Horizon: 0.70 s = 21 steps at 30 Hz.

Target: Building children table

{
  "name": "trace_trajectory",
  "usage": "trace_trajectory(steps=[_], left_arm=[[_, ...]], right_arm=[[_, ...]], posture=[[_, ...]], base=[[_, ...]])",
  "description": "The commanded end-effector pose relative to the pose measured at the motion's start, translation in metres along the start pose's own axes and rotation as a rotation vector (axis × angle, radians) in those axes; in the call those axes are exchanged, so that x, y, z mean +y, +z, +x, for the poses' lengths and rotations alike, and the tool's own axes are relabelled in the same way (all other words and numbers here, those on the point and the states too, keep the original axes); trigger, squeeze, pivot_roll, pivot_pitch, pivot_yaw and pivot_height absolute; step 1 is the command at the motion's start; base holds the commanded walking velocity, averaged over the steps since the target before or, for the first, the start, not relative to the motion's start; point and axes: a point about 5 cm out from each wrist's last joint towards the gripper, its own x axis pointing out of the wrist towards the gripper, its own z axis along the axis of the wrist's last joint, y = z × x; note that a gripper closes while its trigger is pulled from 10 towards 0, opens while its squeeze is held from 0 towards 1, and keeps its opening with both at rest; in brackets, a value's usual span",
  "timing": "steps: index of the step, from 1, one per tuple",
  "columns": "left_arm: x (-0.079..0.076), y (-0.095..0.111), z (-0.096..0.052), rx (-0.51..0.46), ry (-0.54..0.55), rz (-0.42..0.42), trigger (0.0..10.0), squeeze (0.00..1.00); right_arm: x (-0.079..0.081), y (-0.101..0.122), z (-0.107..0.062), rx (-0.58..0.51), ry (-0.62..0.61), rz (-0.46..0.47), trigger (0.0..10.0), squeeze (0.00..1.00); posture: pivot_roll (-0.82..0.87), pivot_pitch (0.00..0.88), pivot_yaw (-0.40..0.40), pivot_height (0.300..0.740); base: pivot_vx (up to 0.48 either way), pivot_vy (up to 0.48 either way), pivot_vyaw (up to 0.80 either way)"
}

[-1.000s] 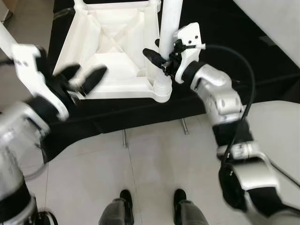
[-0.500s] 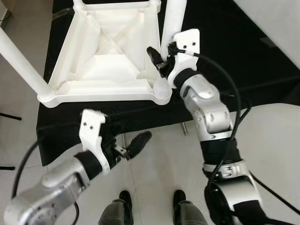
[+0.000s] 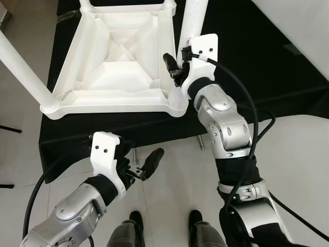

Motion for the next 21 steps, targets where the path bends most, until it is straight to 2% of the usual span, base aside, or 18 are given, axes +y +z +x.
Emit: trace_trajectory(steps=[1, 11, 21], left_arm=[[0.001, -0.005, -0.001, 0.006, 0.021, -0.006, 10.0, 0.0], [0.003, -0.011, -0.002, 0.006, 0.052, 0.017, 10.0, 0.0], [0.004, -0.015, -0.002, -0.003, 0.064, 0.032, 10.0, 0.0]], right_arm=[[0.0, -0.037, -0.002, 0.176, 0.027, 0.067, 10.0, 0.0], [0.003, -0.03, -0.002, 0.139, 0.1, 0.044, 10.0, 0.0], [0.007, -0.018, 0.0, 0.061, 0.184, 0.08, 10.0, 0.0]], posture=[[0.0, 0.344, 0.018, 0.74], [-0.01, 0.34, 0.016, 0.74], [0.0, 0.338, 0.017, 0.74]], base=[[0.0, 0.0, 0.0], [0.0, 0.0, 0.0], [0.0, 0.0, 0.0]])
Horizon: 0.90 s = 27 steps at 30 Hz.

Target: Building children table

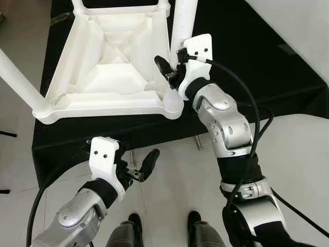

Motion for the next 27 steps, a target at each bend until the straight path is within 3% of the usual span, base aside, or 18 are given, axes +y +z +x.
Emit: trace_trajectory(steps=[1, 8, 17, 27], left_arm=[[0.0, -0.006, -0.002, 0.017, 0.009, -0.003, 10.0, 0.0], [0.0, -0.009, -0.002, 0.018, 0.008, 0.005, 10.0, 0.0], [-0.001, -0.011, -0.002, 0.02, 0.004, 0.008, 10.0, 0.0], [-0.001, -0.015, -0.003, 0.022, 0.006, 0.008, 10.0, 0.0]], right_arm=[[-0.001, -0.023, -0.001, 0.09, 0.014, 0.081, 10.0, 0.0], [-0.015, 0.01, 0.006, -0.028, 0.012, 0.081, 10.0, 0.0], [-0.028, 0.03, 0.009, -0.09, -0.008, 0.067, 10.0, 0.0], [-0.031, 0.036, 0.01, -0.108, -0.003, 0.062, 10.0, 0.0]], posture=[[0.0, 0.338, 0.017, 0.74], [0.0, 0.338, 0.018, 0.74], [0.0, 0.337, 0.018, 0.74], [0.0, 0.338, 0.018, 0.74]], base=[[0.0, 0.0, 0.0], [0.0, 0.0, 0.0], [0.0, 0.0, 0.0], [0.0, 0.0, 0.0]])
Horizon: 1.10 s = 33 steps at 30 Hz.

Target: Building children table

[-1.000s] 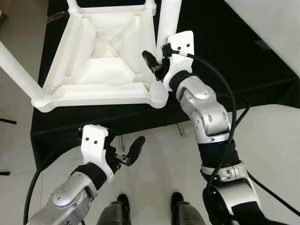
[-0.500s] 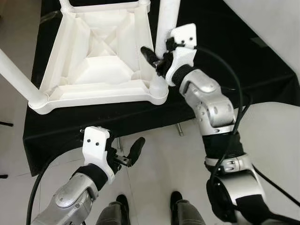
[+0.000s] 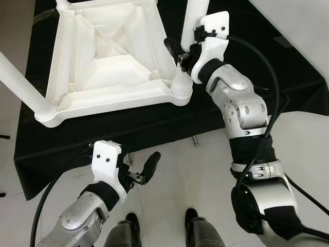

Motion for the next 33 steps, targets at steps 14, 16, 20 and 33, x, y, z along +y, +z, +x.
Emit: trace_trajectory(steps=[14, 16, 20, 33], left_arm=[[0.002, -0.011, -0.003, 0.037, 0.013, -0.001, 10.0, 0.0], [0.001, -0.011, -0.003, 0.037, 0.013, 0.0, 10.0, 0.0], [0.001, -0.012, -0.003, 0.037, 0.014, 0.001, 10.0, 0.0], [0.0, -0.012, -0.003, 0.031, 0.013, -0.003, 10.0, 0.0]], right_arm=[[0.017, -0.05, -0.01, 0.141, -0.031, 0.069, 10.0, 0.0], [0.017, -0.054, -0.011, 0.159, -0.048, 0.056, 10.0, 0.0], [0.017, -0.056, -0.012, 0.169, -0.067, 0.046, 10.0, 0.0], [0.02, -0.034, -0.006, 0.055, 0.089, 0.11, 10.0, 0.0]], posture=[[0.0, 0.338, 0.021, 0.74], [0.01, 0.337, 0.02, 0.74], [0.0, 0.335, 0.02, 0.74], [0.0, 0.338, 0.017, 0.74]], base=[[0.0, 0.0, 0.0], [0.0, 0.0, 0.0], [0.0, 0.0, 0.0], [0.0, 0.0, 0.0]])
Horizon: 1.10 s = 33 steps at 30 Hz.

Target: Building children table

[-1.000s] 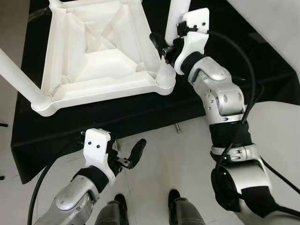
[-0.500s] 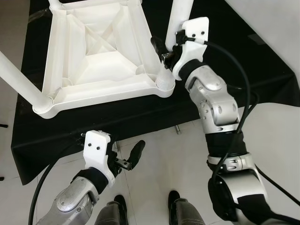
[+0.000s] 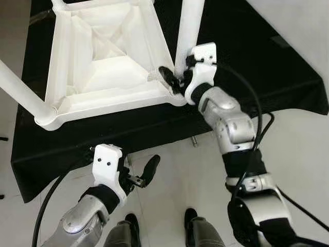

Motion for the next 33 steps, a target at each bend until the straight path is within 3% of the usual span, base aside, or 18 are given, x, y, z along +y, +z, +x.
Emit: trace_trajectory(steps=[1, 5, 8, 11, 15, 16, 19, 25, 26, 27, 28, 29, 33], left_arm=[[0.0, -0.007, -0.002, 0.025, 0.009, -0.009, 10.0, 0.0], [-0.001, -0.007, -0.002, 0.021, 0.011, -0.01, 10.0, 0.0], [-0.001, -0.007, -0.002, 0.021, 0.011, -0.01, 10.0, 0.0], [-0.004, -0.006, -0.003, 0.017, -0.01, -0.019, 10.0, 0.0], [-0.005, -0.006, -0.004, 0.011, -0.021, -0.021, 10.0, 0.0], [-0.008, -0.004, -0.005, -0.003, -0.049, -0.017, 10.0, 0.0], [-0.011, -0.003, -0.007, -0.012, -0.076, -0.01, 10.0, 0.0], [-0.012, -0.003, -0.01, -0.018, -0.084, 0.007, 10.0, 0.0], [-0.013, -0.001, -0.011, -0.03, -0.082, 0.035, 10.0, 0.0], [-0.013, 0.001, -0.012, -0.043, -0.082, 0.062, 10.0, 0.0], [-0.013, 0.001, -0.012, -0.043, -0.082, 0.062, 10.0, 0.0], [-0.014, 0.004, -0.013, -0.056, -0.082, 0.085, 10.0, 0.0], [-0.015, 0.011, -0.013, -0.085, -0.08, 0.101, 10.0, 0.0]], right_arm=[[0.006, 0.003, 0.001, -0.024, 0.045, 0.017, 10.0, 0.0], [0.0, 0.017, 0.003, -0.059, 0.21, -0.073, 10.0, 0.0], [0.0, 0.018, 0.004, -0.061, 0.226, -0.079, 10.0, 0.0], [-0.007, 0.031, 0.005, -0.062, 0.495, -0.168, 10.0, 0.0], [-0.01, 0.034, 0.006, -0.056, 0.553, -0.171, 10.0, 0.0], [-0.014, 0.03, 0.007, -0.023, 0.635, -0.156, 10.0, 0.0], [-0.017, 0.027, 0.006, 0.01, 0.712, -0.154, 10.0, 0.0], [-0.018, 0.023, 0.006, 0.042, 0.749, -0.164, 10.0, 0.0], [-0.019, 0.02, 0.007, 0.066, 0.752, -0.177, 5.7, 0.0], [-0.021, 0.018, 0.007, 0.08, 0.758, -0.187, 2.4, 0.0], [-0.021, 0.018, 0.007, 0.08, 0.758, -0.187, 2.4, 0.0], [-0.022, 0.015, 0.008, 0.099, 0.742, -0.203, 0.0, 0.0], [-0.027, 0.013, 0.012, 0.099, 0.687, -0.181, 0.0, 0.0]], posture=[[0.0, 0.338, 0.017, 0.74], [0.01, 0.339, 0.011, 0.74], [0.01, 0.339, 0.011, 0.74], [0.0, 0.336, 0.008, 0.74], [0.0, 0.335, 0.007, 0.74], [0.01, 0.332, 0.001, 0.74], [0.01, 0.33, -0.004, 0.74], [0.02, 0.331, -0.005, 0.74], [0.02, 0.331, -0.007, 0.74], [0.02, 0.331, -0.007, 0.74], [0.02, 0.331, -0.007, 0.74], [0.02, 0.331, -0.007, 0.74], [0.02, 0.333, -0.009, 0.74]], base=[[0.0, 0.0, 0.0], [0.0, 0.0, 0.0], [0.0, 0.0, 0.0], [0.0, 0.0, 0.0], [0.0, 0.0, 0.0], [0.0, 0.0, 0.0], [0.0, 0.0, 0.0], [0.0, 0.0, 0.0], [0.0, 0.0, 0.0], [0.0, 0.0, 0.0], [0.0, 0.0, 0.0], [0.0, 0.0, 0.0], [0.0, 0.0, 0.0]])
